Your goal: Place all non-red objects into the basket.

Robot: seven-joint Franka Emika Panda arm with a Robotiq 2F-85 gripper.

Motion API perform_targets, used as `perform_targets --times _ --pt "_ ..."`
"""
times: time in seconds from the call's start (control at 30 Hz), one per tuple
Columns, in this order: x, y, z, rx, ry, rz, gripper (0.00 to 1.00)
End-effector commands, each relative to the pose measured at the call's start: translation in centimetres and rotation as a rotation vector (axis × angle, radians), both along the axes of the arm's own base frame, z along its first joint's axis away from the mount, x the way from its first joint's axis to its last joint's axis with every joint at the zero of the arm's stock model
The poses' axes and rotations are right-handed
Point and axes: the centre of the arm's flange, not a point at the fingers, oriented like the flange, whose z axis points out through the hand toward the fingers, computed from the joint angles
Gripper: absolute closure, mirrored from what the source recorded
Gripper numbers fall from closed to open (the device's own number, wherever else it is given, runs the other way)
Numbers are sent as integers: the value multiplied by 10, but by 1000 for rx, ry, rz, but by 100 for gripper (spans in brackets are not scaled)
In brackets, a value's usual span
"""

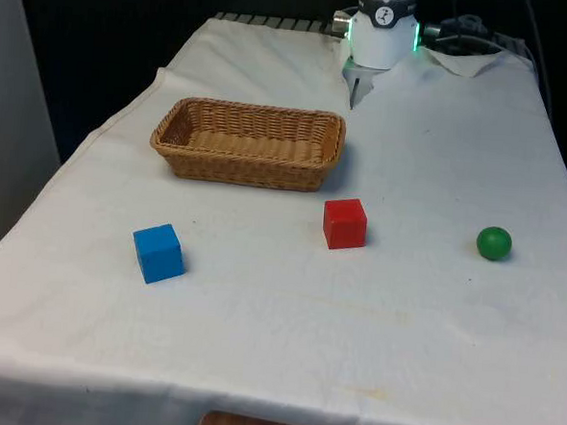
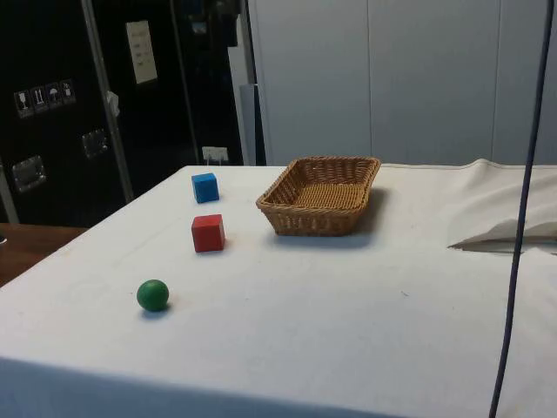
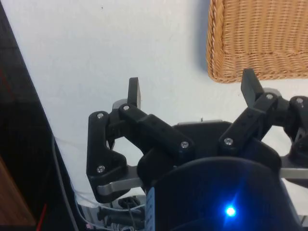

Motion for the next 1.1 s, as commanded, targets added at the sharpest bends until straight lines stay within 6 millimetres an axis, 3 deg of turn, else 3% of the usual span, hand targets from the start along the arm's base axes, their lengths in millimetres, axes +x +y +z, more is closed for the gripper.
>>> perform_targets --times 0.0,0.47,1.07 --pt "5 3 -3 0 0 -2 0" --pt "42 18 -10 -10 -5 28 0" --pt "44 58 -8 -11 -12 59 0"
